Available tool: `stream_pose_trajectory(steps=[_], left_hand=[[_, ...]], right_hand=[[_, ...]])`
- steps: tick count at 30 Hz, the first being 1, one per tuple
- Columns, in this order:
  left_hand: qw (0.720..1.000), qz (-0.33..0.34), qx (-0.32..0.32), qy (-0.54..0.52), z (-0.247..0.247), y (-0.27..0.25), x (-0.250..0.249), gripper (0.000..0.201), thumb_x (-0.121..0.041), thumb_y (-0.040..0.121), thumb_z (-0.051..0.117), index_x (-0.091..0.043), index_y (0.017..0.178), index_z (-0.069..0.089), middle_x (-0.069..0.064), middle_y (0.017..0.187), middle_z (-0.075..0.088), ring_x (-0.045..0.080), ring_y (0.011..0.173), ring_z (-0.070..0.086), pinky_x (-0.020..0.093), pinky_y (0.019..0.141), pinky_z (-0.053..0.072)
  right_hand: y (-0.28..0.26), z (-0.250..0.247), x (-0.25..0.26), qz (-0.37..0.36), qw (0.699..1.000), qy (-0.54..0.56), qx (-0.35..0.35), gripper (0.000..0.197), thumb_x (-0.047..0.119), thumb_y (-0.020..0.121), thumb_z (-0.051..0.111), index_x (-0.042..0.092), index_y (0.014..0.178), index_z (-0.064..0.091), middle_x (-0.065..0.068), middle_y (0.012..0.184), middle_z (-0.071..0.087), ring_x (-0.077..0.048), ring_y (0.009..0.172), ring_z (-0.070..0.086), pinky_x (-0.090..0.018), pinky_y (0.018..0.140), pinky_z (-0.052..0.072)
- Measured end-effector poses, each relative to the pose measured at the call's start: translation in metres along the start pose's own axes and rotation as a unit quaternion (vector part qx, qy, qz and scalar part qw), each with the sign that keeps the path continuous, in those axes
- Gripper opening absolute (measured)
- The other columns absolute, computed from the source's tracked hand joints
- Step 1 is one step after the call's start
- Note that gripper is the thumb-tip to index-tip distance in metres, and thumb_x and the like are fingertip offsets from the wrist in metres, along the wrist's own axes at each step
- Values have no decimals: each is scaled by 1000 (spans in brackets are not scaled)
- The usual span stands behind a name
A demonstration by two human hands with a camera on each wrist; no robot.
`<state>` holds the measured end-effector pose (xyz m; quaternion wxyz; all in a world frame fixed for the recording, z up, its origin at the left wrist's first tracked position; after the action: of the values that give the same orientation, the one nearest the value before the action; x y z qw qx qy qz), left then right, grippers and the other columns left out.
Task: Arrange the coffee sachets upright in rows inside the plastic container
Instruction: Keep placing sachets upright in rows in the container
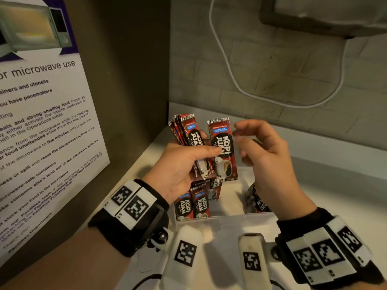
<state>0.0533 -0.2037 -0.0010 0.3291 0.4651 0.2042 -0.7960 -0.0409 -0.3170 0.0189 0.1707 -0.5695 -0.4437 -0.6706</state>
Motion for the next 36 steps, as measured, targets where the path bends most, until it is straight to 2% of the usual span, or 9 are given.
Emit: stream_pose_trajectory(steps=[4, 7, 12, 15, 17, 22, 27, 30, 36], left_hand=[[999, 28, -14, 21, 2, -1, -1, 27, 7, 74, 72, -17, 82, 62, 4, 77, 71, 21, 74, 70, 40, 68, 59], [999, 37, -25, 17, -2, -1, -6, 21, 0, 80, 69, -19, 80, 60, -2, 71, 67, 13, 68, 64, 37, 65, 57], [994, 48, -99, -18, -31, 4, -18, 20, -5, 84, 68, -23, 78, 58, -5, 67, 64, 9, 67, 63, 39, 68, 58], [990, 48, -130, -27, -41, 2, -16, 20, -8, 84, 69, -23, 77, 58, -6, 68, 64, 8, 67, 63, 39, 69, 59], [988, 40, -147, -27, -45, 1, -13, 16, -13, 84, 71, -23, 78, 59, -6, 70, 64, 9, 70, 64, 39, 66, 60], [986, 11, -166, -31, -51, -3, -10, 14, -27, 84, 70, -16, 87, 62, -1, 82, 63, 12, 79, 67, 39, 57, 59], [985, 0, -171, -35, -46, -4, -9, 27, -29, 82, 71, -14, 102, 62, 1, 87, 64, 9, 73, 67, 28, 54, 56], [985, -6, -169, -35, -44, -3, -7, 26, -29, 80, 73, -16, 99, 62, -1, 85, 64, 9, 72, 66, 25, 53, 55], [986, -5, -163, -34, -46, -3, -9, 11, -23, 81, 73, -22, 87, 64, -4, 81, 66, 11, 74, 66, 27, 52, 54]], right_hand=[[-5, 2, -2, 62, 995, -74, 37, 14, 0, 80, 70, 13, 79, 66, -4, 66, 61, -1, 46, 48, -12, 43, 36], [-5, -9, -8, 83, 992, -95, -22, 15, -4, 82, 67, 11, 78, 66, -8, 64, 65, -11, 47, 57, -19, 42, 41], [-15, -17, -42, 220, 965, -141, -25, 17, -7, 84, 63, 8, 92, 65, -12, 80, 70, -21, 64, 70, -28, 60, 58], [-18, -11, -65, 282, 946, -158, -3, 18, -10, 83, 62, 7, 91, 64, -15, 84, 71, -29, 74, 71, -42, 72, 60], [-18, -7, -74, 311, 936, -164, 11, 16, -11, 82, 63, 3, 88, 62, -16, 85, 70, -29, 76, 71, -42, 74, 59], [-18, -2, -89, 314, 932, -183, 10, 33, -14, 78, 65, 8, 62, 47, -13, 72, 64, -24, 69, 67, -39, 72, 60], [-13, 0, -95, 313, 933, -177, 0, 21, -12, 78, 67, 4, 71, 55, -17, 78, 67, -31, 75, 69, -47, 75, 59], [-13, 2, -96, 309, 934, -181, 2, 26, -13, 76, 67, 6, 69, 52, -19, 77, 67, -33, 74, 70, -47, 73, 59], [-14, 1, -95, 302, 937, -175, 1, 34, -15, 76, 66, 10, 65, 46, -12, 71, 62, -25, 64, 64, -35, 61, 59]])
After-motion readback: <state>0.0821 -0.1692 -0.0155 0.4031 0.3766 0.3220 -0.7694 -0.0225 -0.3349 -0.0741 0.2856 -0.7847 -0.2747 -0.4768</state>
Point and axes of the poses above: each hand's wrist, its own y-axis towards the middle knuckle, its own z-axis out of the palm, x = y × z, the point moved 2 cm from there along y, towards the middle knuckle
